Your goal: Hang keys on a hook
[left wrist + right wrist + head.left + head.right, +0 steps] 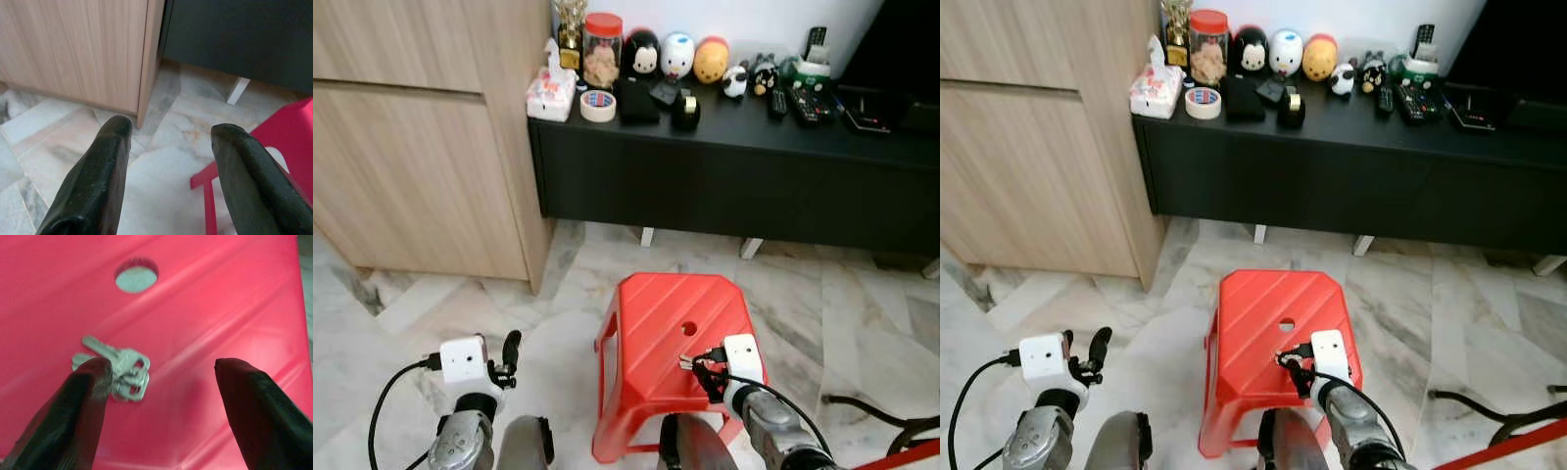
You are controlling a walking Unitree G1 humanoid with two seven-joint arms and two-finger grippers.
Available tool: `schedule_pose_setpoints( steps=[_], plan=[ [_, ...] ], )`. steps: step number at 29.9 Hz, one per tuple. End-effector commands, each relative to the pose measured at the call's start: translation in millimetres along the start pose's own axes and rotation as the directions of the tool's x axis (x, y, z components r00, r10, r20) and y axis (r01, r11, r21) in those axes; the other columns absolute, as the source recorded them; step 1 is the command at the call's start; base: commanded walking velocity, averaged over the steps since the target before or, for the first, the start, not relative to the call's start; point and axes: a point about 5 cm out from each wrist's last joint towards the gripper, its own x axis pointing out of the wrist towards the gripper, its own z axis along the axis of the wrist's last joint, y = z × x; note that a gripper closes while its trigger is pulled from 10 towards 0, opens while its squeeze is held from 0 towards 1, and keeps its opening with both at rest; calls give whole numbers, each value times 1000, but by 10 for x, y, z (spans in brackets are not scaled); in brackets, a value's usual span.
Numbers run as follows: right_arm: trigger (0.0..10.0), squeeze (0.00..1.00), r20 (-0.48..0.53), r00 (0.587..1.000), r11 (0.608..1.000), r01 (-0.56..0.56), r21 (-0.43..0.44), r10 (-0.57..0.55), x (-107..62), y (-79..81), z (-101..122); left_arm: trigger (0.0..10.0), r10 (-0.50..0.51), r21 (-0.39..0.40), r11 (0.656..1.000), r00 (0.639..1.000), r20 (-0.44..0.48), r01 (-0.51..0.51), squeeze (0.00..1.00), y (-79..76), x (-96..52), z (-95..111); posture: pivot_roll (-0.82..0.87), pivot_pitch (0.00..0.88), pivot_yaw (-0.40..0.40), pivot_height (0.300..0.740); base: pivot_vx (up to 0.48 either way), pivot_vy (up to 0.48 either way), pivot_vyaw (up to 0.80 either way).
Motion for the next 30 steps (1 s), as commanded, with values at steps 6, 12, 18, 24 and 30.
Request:
schedule_pose_setpoints(
  steps=[6,12,18,24,30],
  plan=[
    [10000,0,18,1000,1000,-12,-24,12,5,5,38,10000,17,-3,1000,1000,-4,-17,0,24,-40,39,98,209,-147,610,0,0,0],
    [0,0,-28,1000,997,-4,-80,1,-6,-20,-23,10000,21,-2,1000,1000,-5,-21,0,24,-81,59,101,234,-149,610,0,0,0],
    [0,0,-32,999,996,-9,-93,6,-16,-34,-41,10000,30,-5,1000,999,-12,-31,0,26,-133,67,99,253,-160,610,0,0,0],
    [0,0,-28,1000,996,-8,-91,5,-14,-28,-38,10000,38,-5,999,999,-13,-38,0,34,-135,80,100,258,-163,610,0,0,0],
    [0,0,-19,1000,997,-11,-83,9,-5,-8,-16,10000,42,-3,999,999,-18,-42,0,48,-120,81,101,250,-158,610,0,0,0]
  ],
)
